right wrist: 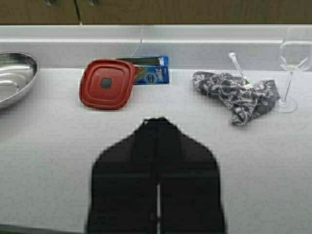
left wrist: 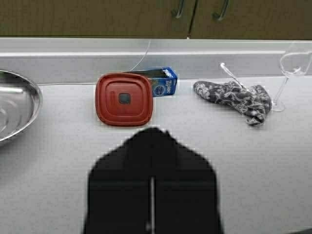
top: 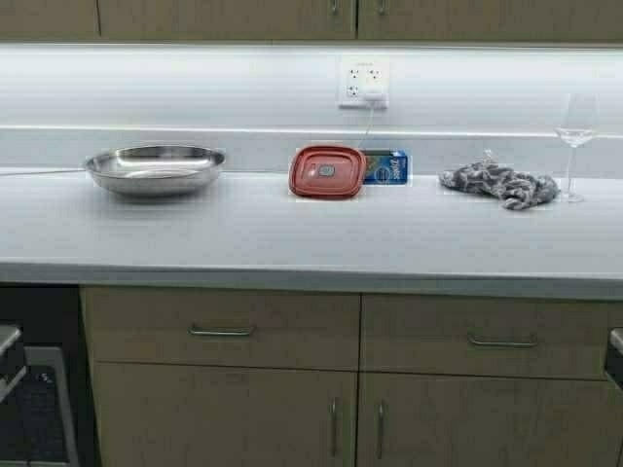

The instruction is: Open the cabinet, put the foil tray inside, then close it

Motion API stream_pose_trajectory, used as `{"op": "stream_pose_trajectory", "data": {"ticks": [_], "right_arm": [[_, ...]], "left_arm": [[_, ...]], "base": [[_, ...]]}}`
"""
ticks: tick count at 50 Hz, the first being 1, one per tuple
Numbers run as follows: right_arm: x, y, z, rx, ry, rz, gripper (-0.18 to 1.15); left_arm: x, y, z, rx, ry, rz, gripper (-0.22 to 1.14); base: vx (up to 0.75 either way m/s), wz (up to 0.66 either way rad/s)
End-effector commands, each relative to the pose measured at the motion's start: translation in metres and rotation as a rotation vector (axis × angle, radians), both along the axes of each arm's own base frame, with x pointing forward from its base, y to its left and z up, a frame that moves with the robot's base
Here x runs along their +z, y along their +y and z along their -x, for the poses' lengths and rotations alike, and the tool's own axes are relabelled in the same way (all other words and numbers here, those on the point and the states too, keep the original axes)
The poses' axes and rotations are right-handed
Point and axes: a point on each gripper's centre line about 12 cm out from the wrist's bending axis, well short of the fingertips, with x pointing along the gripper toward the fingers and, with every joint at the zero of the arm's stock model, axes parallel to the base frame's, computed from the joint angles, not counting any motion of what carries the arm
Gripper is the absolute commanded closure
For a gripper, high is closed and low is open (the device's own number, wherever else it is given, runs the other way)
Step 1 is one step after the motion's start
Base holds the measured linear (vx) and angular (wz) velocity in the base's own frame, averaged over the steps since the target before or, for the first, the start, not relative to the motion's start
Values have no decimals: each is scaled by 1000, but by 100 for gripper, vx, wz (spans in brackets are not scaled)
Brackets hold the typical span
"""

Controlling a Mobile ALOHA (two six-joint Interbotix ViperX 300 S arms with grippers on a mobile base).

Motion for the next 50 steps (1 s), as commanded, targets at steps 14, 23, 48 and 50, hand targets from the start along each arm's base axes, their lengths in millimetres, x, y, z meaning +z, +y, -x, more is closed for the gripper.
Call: {"op": "stream_pose_trajectory", "data": {"ticks": [14,23,48,50], "right_arm": [[5,1,0,6,-17,1,90],[6,1,0,6,-18,1,90],[5,1,0,7,-18,18,90],[6,1,0,7,-20,18,90]], "left_arm": [[12,0,2,-4,-32,13,87],[12,-1,2,-5,-31,13,87],[7,-1,0,-4,-21,8,87],[7,-1,0,-4,-21,8,87]], "base": [[0,0],[0,0],[0,0],[0,0]]}}
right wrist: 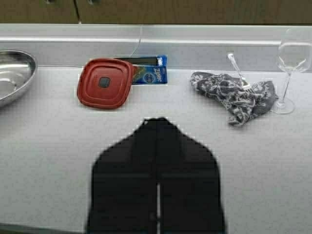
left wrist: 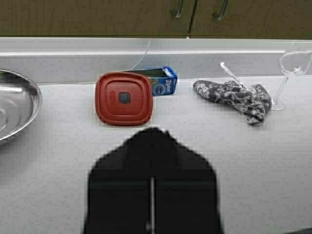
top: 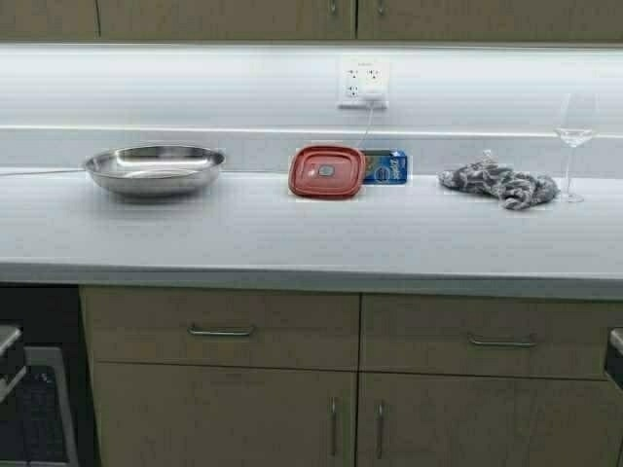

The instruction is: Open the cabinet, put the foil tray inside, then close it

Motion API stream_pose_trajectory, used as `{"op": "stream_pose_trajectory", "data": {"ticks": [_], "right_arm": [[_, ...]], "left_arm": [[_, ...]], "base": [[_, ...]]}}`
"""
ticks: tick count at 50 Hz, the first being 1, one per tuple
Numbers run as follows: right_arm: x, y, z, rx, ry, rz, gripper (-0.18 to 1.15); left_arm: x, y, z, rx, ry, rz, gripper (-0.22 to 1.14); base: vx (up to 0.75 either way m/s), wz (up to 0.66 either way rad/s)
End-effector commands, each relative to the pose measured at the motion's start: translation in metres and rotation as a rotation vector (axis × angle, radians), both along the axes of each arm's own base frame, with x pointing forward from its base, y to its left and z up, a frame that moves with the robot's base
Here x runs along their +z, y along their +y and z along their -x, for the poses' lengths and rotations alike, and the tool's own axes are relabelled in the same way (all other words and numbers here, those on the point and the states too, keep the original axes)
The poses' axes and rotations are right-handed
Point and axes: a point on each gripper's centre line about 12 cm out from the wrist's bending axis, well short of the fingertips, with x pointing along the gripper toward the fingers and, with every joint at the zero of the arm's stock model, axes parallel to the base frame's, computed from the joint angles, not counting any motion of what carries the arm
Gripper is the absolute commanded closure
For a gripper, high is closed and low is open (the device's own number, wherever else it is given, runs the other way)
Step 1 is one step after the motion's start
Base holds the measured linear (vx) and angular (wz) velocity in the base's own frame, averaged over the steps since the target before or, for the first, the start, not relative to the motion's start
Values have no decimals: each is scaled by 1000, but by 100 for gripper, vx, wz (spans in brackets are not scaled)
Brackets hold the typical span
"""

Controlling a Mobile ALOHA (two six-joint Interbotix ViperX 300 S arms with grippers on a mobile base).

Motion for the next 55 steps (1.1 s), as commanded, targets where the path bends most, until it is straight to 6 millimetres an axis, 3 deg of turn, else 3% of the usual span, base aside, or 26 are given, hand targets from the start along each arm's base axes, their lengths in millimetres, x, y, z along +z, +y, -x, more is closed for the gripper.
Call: {"op": "stream_pose_trajectory", "data": {"ticks": [1,55], "right_arm": [[6,1,0,4,-17,1,90],[6,1,0,3,-17,-5,90]], "left_arm": [[9,0,1,-3,-25,7,87],[9,0,1,-2,-25,9,87]], "base": [[0,0],[0,0]]}}
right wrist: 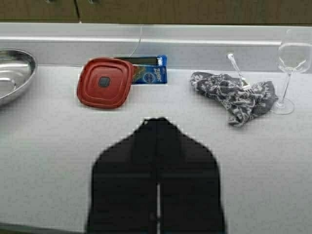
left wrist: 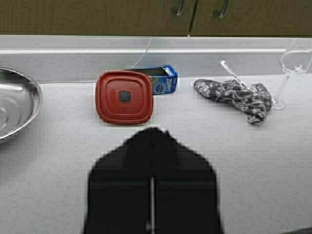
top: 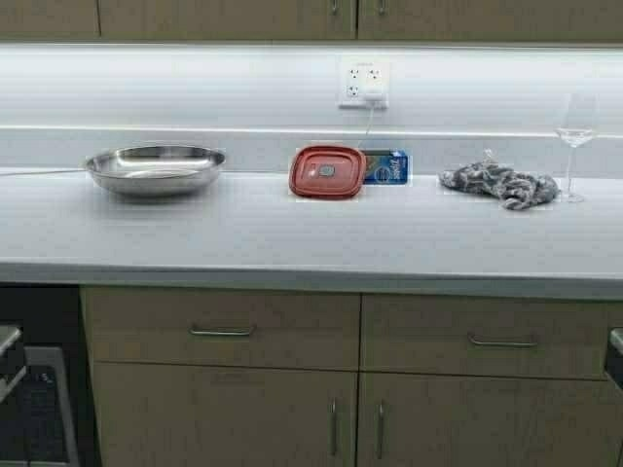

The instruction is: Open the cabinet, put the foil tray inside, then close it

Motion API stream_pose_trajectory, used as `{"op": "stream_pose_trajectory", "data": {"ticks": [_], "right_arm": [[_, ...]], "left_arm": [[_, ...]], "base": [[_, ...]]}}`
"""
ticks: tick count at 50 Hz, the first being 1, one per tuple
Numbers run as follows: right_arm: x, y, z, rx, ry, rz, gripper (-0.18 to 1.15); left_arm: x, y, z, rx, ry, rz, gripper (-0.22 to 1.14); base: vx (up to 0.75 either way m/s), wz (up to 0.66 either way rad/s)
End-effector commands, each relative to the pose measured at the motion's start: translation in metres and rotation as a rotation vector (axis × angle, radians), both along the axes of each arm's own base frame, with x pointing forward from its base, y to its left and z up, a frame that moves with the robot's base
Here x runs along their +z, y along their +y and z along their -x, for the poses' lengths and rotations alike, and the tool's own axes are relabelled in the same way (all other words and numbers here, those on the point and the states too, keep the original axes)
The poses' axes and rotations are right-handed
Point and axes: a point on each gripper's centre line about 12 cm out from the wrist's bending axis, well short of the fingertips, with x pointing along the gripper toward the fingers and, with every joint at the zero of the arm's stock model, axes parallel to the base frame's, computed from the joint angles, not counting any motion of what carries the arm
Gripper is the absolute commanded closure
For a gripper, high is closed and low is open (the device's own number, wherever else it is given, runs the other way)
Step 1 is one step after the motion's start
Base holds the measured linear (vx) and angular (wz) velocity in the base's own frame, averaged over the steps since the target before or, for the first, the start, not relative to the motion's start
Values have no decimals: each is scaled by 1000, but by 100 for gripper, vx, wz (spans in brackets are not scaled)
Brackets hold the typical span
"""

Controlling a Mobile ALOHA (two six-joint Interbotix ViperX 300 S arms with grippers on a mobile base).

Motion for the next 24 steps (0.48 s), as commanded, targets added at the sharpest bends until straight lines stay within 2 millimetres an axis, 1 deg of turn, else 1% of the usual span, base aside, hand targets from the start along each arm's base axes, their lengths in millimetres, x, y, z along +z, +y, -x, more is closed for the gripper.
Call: {"op": "stream_pose_trajectory", "data": {"ticks": [1,24], "right_arm": [[7,1,0,4,-19,-4,90],[7,1,0,4,-19,-4,90]], "left_arm": [[10,-1,1,-4,-27,10,87],[13,0,2,-4,-36,13,87]], "base": [[0,0],[0,0]]}}
